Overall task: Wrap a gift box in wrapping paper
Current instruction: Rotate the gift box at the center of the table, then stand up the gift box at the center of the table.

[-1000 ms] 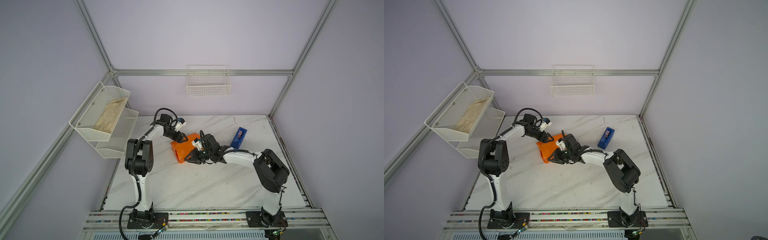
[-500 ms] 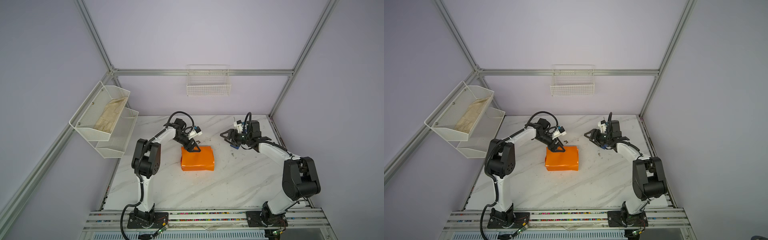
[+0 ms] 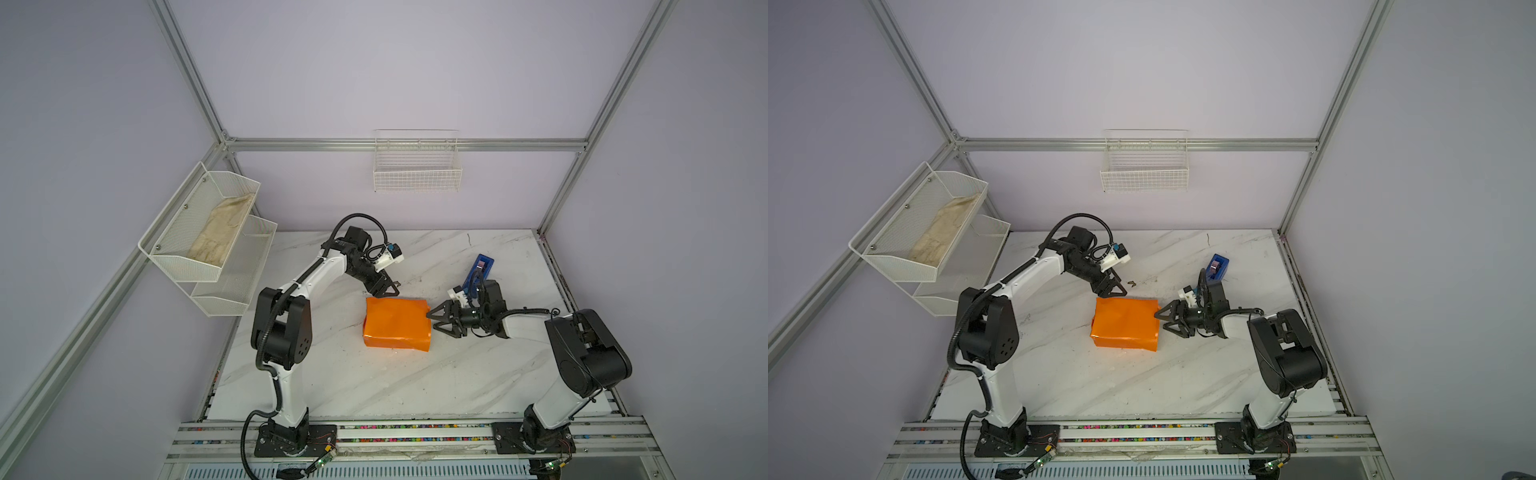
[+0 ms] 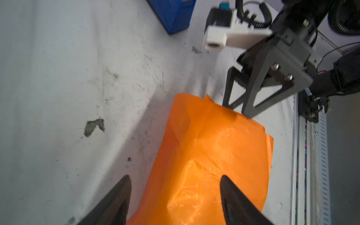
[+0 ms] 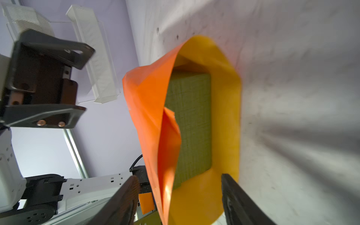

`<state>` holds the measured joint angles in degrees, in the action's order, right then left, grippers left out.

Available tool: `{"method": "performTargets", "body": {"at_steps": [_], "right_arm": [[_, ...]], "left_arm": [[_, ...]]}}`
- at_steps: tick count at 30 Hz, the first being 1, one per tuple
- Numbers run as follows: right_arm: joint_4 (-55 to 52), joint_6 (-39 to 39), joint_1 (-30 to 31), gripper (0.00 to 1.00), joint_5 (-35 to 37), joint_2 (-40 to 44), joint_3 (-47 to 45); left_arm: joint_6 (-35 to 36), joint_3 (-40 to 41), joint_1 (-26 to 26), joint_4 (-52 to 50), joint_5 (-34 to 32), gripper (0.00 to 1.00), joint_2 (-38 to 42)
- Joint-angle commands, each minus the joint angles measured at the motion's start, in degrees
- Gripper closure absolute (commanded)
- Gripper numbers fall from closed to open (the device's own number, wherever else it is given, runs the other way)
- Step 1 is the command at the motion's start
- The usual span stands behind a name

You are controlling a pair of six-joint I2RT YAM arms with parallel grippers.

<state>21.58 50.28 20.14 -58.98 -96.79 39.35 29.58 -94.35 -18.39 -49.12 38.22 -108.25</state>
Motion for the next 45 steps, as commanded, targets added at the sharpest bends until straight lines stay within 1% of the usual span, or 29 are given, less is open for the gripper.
{"method": "performTargets", "body": {"at_steps": [1, 3, 5, 6, 8, 10, 12, 14, 16, 19, 20, 22, 25, 28, 29, 31, 33, 35, 36, 38, 40, 45], "right_arm": [[18.5, 10.9, 2.9, 0.38, -1.4, -3.6, -0.1], [24.7, 14.7, 3.7, 0.47, -1.3, -5.7, 0.3], [24.7, 14.8, 3.8, 0.60, -0.6, -6.2, 1.1], [22.4, 13.6, 3.8, 0.66, -0.2, -5.9, 1.7], [13.5, 8.4, 3.9, 0.78, 1.3, -4.0, 3.9], [4.2, 3.4, 3.9, 0.87, 2.6, -1.7, 6.5], [-5.0, -1.3, 3.9, 0.92, 3.3, 0.1, 10.0], [-13.8, -5.4, 4.0, 1.00, 3.6, 1.7, 14.0], [-23.2, -10.1, 4.0, 1.00, 4.3, 2.6, 18.7], [-36.1, -16.2, 4.3, 1.00, 7.5, 3.5, 26.8], [-39.9, -17.2, 4.6, 1.00, 8.4, 3.3, 29.2], [-51.0, -23.4, 5.0, 1.00, 10.8, 2.0, 35.9], [-65.0, -31.6, 5.1, 1.00, 15.4, -0.4, 44.0], [-73.4, -35.8, 5.1, 1.00, 19.6, -1.6, 49.5], [-75.0, -36.2, 5.1, 1.00, 20.9, -1.8, 51.0], [-76.6, -36.3, 5.4, 1.00, 22.6, -2.3, 52.8], [-77.9, -37.1, 6.2, 1.00, 23.9, -3.1, 53.7], [-77.7, -36.9, 7.7, 1.00, 24.2, -3.8, 53.2], [-77.0, -36.2, 8.9, 1.00, 24.3, -4.0, 52.9], [-75.4, -34.4, 11.8, 1.00, 24.4, -4.5, 52.8], [-74.3, -32.7, 14.8, 1.00, 24.9, -5.1, 53.2], [-74.6, -29.3, 22.4, 1.00, 28.0, -7.1, 56.5]], "left_arm": [[-5.3, 3.5, 0.4, 7.1, -3.4, 0.28, 7.6], [-7.5, 5.7, 0.6, 8.9, -6.2, 0.28, 10.4], [-9.7, 8.4, 0.9, 10.3, -9.4, 0.28, 13.4], [-11.0, 9.5, 1.1, 11.1, -11.2, 0.28, 14.8], [-14.9, 12.6, 1.5, 13.7, -16.0, 0.28, 18.1], [-17.8, 15.2, 1.7, 15.6, -19.2, 0.28, 21.1], [-19.4, 18.0, 2.1, 17.7, -20.5, 0.27, 24.3], [-20.9, 21.1, 2.1, 20.2, -21.0, 0.27, 27.7], [-21.9, 24.1, 2.1, 22.4, -20.8, 0.26, 31.4], [-23.7, 28.1, 2.1, 24.0, -21.6, 0.26, 34.6], [-24.8, 29.1, 2.1, 24.2, -22.2, 0.26, 35.4], [-26.6, 30.4, 2.1, 23.4, -21.6, 0.28, 36.3], [-32.3, 31.4, 2.1, 21.2, -21.1, 0.30, 36.6], [-35.5, 31.8, 2.1, 18.6, -15.0, 0.33, 35.4], [-37.4, 32.3, 2.0, 18.4, -12.5, 0.36, 34.8], [-41.3, 33.5, 1.3, 18.6, -9.3, 0.41, 33.7], [-45.6, 35.0, 0.1, 18.9, -8.9, 0.45, 32.8], [-49.3, 37.4, -1.2, 21.0, -8.9, 0.51, 32.5], [-50.7, 38.7, -1.7, 22.0, -9.1, 0.53, 32.6], [-54.0, 41.5, -2.8, 24.0, -9.6, 0.62, 32.8], [-56.5, 44.0, -3.3, 25.3, -9.7, 0.67, 33.0], [-59.4, 49.3, -4.1, 27.7, -9.0, 0.71, 32.7]]}}
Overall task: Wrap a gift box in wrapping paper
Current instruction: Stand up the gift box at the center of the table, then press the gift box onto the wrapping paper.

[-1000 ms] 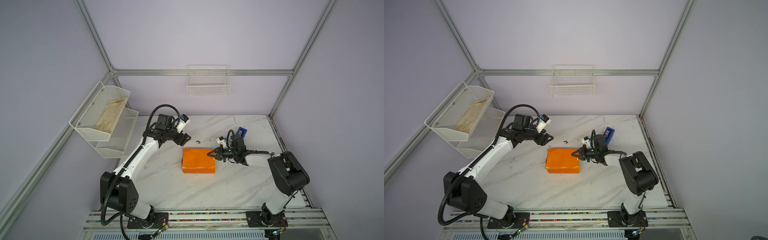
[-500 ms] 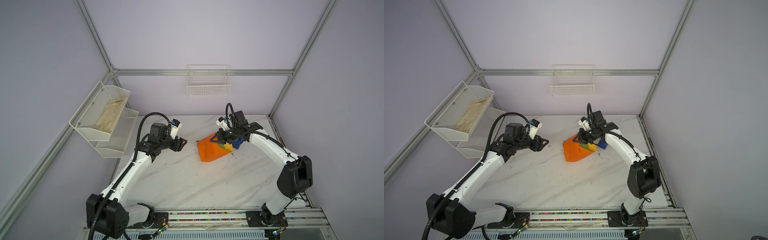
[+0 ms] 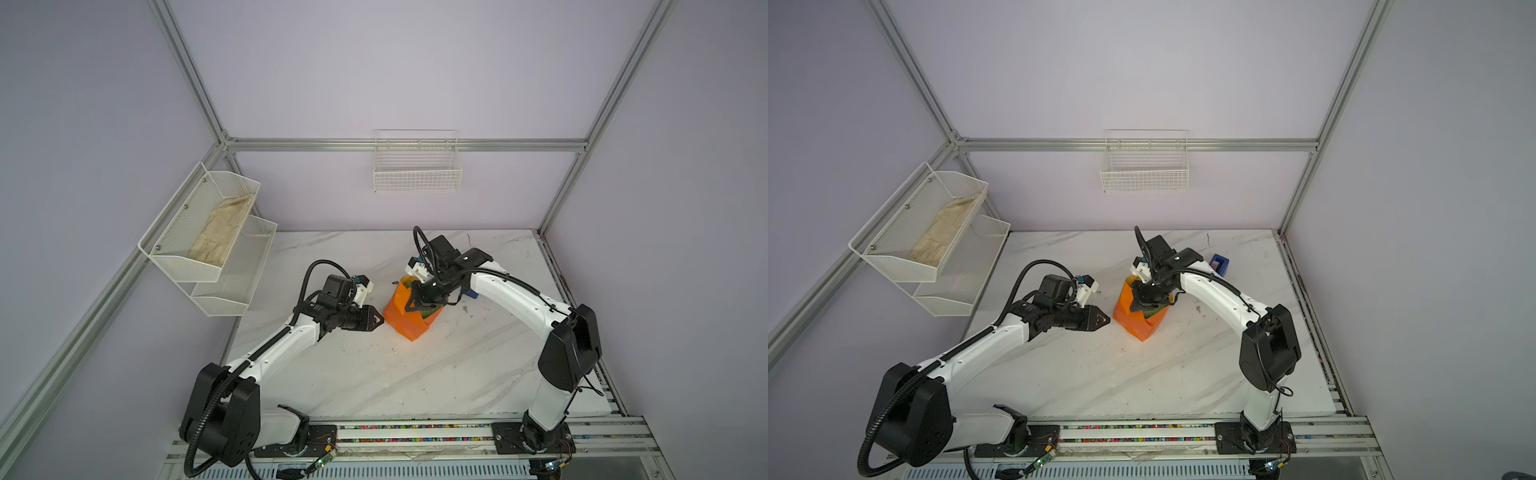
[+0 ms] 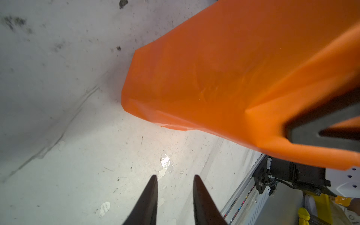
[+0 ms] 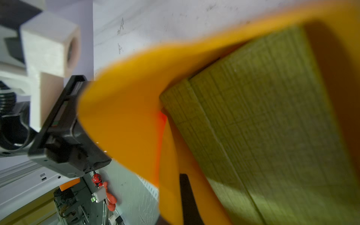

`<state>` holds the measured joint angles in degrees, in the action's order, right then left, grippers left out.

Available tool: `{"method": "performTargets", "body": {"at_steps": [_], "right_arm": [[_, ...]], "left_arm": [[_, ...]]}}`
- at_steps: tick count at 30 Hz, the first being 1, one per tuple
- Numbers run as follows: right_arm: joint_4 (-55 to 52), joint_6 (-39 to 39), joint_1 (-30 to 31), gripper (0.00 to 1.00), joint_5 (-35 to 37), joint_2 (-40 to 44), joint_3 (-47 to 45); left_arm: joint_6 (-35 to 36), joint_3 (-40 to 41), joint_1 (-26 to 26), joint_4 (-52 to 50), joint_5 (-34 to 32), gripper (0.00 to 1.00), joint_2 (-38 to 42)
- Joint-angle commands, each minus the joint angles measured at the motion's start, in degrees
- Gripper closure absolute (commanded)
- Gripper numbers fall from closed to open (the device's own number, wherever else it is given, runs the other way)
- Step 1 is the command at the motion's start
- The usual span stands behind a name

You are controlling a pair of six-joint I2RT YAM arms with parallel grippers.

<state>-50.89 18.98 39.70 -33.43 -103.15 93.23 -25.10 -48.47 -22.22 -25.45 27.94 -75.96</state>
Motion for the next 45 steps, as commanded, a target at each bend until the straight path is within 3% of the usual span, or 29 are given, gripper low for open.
{"method": "performTargets", "body": {"at_steps": [1, 6, 13, 18, 22, 25, 35, 41, 45], "right_arm": [[-2.3, 2.2, 3.9, 1.00, 2.6, -1.0, 3.2], [-4.0, 4.4, 5.4, 0.72, 5.8, -0.9, 9.0], [-5.1, 6.0, 5.1, 0.66, 8.2, -1.2, 14.3], [-7.8, 6.7, 3.9, 0.70, 11.5, -1.6, 19.5], [-9.9, 6.8, 2.2, 0.90, 15.6, -2.6, 21.3], [-11.2, 4.8, 2.3, 1.00, 14.5, -4.6, 20.4], [-9.3, 1.8, 5.6, 1.00, 11.7, -10.8, 15.8], [-10.5, 0.8, 6.3, 1.00, 18.8, -14.1, 9.8], [-12.0, 0.8, 6.3, 1.00, 20.6, -14.2, 12.4]], "left_arm": [[-4.8, 4.0, -0.3, 4.3, 1.0, 0.71, 0.4], [-4.2, 3.9, -0.3, 2.5, -2.0, 0.71, 0.4], [-2.2, -0.4, 1.3, -4.5, -10.6, 0.70, 1.4], [-0.8, -1.9, 3.5, -6.7, -13.4, 0.70, 2.5], [0.1, -2.7, 5.7, -7.6, -14.5, 0.69, 2.8], [1.3, -3.8, 7.0, -8.0, -14.1, 0.69, 2.2], [5.6, -7.7, 10.2, -9.2, -13.1, 0.69, 0.1], [6.3, -8.3, 10.7, -9.5, -11.4, 0.69, -0.7], [6.3, -8.2, 10.8, -9.6, -10.6, 0.69, -1.3]]}}
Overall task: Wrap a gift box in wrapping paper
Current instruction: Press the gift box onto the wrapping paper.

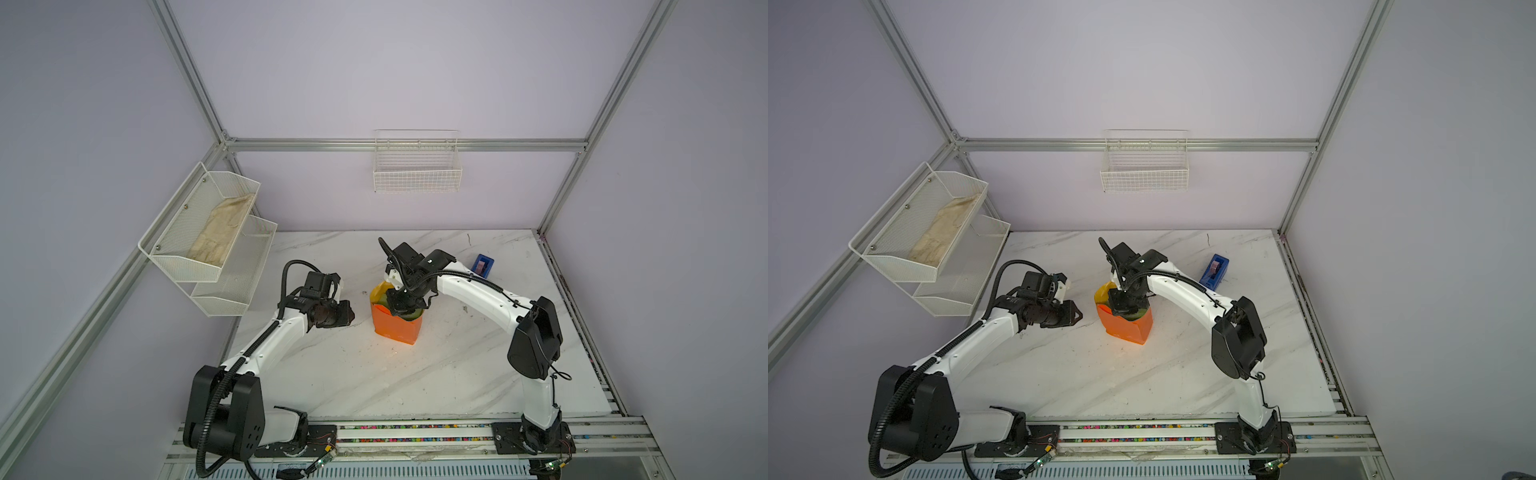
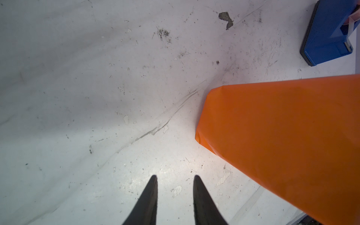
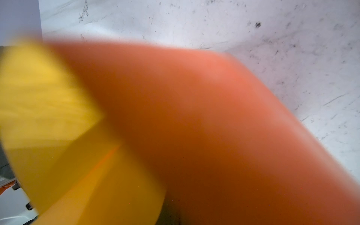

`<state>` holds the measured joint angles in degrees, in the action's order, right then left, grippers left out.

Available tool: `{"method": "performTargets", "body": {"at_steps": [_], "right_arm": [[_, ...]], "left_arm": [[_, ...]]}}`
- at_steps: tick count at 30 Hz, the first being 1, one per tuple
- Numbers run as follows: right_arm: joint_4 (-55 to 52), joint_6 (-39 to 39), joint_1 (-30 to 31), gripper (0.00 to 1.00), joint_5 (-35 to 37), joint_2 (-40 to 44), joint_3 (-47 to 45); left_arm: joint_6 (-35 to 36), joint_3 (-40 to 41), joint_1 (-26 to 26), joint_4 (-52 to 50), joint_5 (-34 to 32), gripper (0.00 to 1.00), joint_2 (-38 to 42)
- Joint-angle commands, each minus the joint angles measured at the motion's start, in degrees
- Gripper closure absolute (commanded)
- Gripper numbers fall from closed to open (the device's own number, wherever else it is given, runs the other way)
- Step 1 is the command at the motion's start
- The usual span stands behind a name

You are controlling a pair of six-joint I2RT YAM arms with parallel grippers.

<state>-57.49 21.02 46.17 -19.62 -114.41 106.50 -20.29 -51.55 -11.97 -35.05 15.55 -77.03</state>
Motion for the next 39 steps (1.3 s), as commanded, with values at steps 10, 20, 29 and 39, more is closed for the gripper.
{"method": "performTargets", "body": {"at_steps": [10, 20, 29, 39], "right_arm": [[-9.1, -1.2, 0.0, 1.00, 2.2, -3.5, 13.5], [-5.9, -1.5, 0.2, 1.00, 7.6, -5.2, -0.6], [-6.9, 2.6, -1.0, 1.00, 8.1, -0.6, 17.4], [3.1, 6.8, -17.1, 1.00, 11.0, 20.5, -10.4]], "left_arm": [[2.1, -7.0, 0.6, 0.3, 3.2, 0.69, -2.1], [2.6, -7.7, 0.8, 0.3, 4.9, 0.69, -3.0], [3.8, -11.1, 0.8, 1.3, 8.0, 0.69, -8.6], [6.5, -20.4, 1.1, 0.1, 10.2, 0.70, -21.1]]}}
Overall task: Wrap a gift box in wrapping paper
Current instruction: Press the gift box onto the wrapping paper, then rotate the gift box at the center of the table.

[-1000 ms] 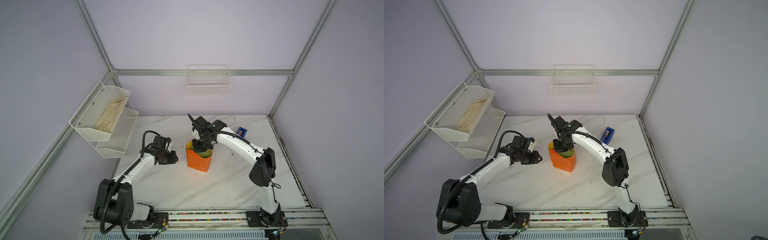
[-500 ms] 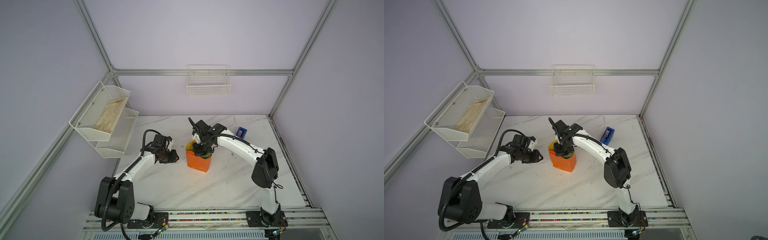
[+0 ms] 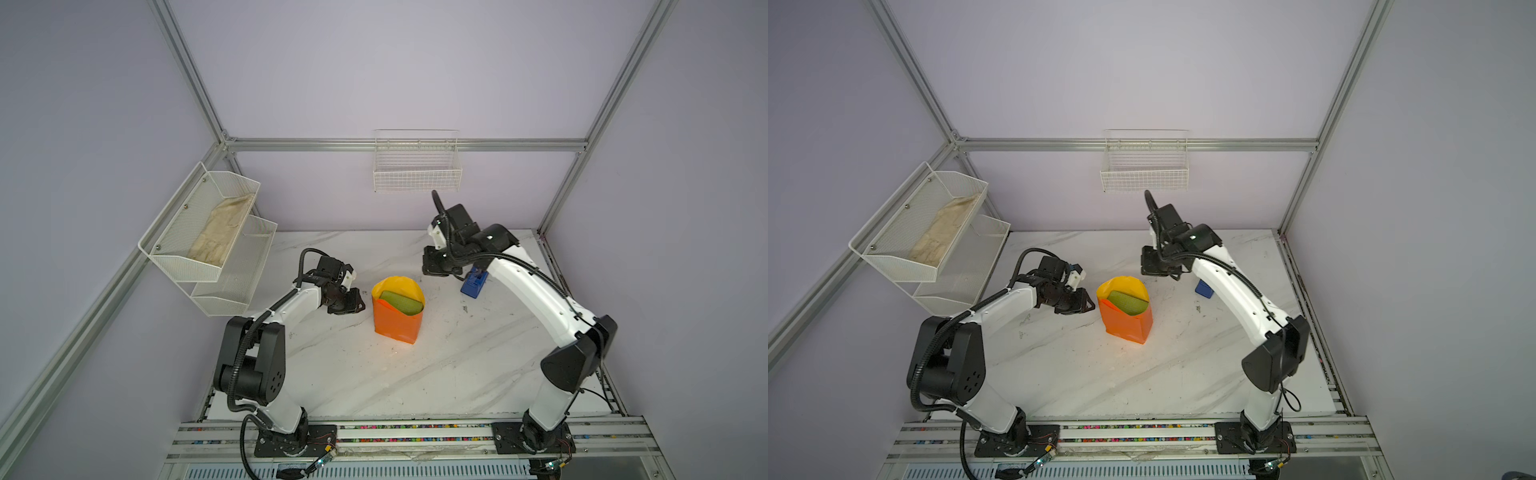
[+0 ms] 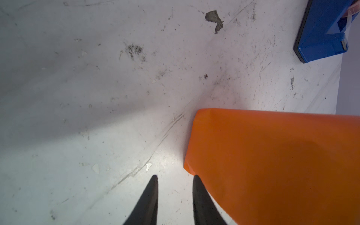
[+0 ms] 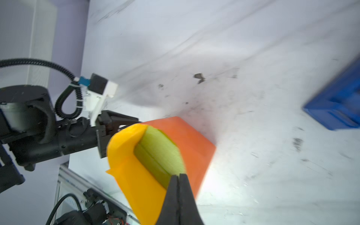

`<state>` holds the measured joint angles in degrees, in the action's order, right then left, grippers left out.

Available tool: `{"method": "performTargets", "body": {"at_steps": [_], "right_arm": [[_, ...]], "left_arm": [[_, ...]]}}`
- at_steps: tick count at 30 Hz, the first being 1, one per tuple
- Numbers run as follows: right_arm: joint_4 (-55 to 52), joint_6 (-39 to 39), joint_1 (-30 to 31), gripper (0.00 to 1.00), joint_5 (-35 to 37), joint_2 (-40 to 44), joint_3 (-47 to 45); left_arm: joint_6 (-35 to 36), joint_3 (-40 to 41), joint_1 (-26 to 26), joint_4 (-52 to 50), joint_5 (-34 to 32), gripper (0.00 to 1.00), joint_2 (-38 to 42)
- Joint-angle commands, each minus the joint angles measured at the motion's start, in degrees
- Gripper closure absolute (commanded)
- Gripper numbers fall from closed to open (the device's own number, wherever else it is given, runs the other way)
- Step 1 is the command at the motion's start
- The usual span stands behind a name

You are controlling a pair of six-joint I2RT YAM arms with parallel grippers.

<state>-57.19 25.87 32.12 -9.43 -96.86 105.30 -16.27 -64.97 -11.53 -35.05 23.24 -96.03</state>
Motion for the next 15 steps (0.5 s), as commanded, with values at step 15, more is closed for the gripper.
{"method": "performTargets", "body": {"at_steps": [15], "right_arm": [[44.6, 12.7, -1.6, 1.00, -25.6, -0.5, -45.4]], "left_arm": [[1.4, -8.0, -0.6, 0.5, 15.5, 0.75, -8.5]]}}
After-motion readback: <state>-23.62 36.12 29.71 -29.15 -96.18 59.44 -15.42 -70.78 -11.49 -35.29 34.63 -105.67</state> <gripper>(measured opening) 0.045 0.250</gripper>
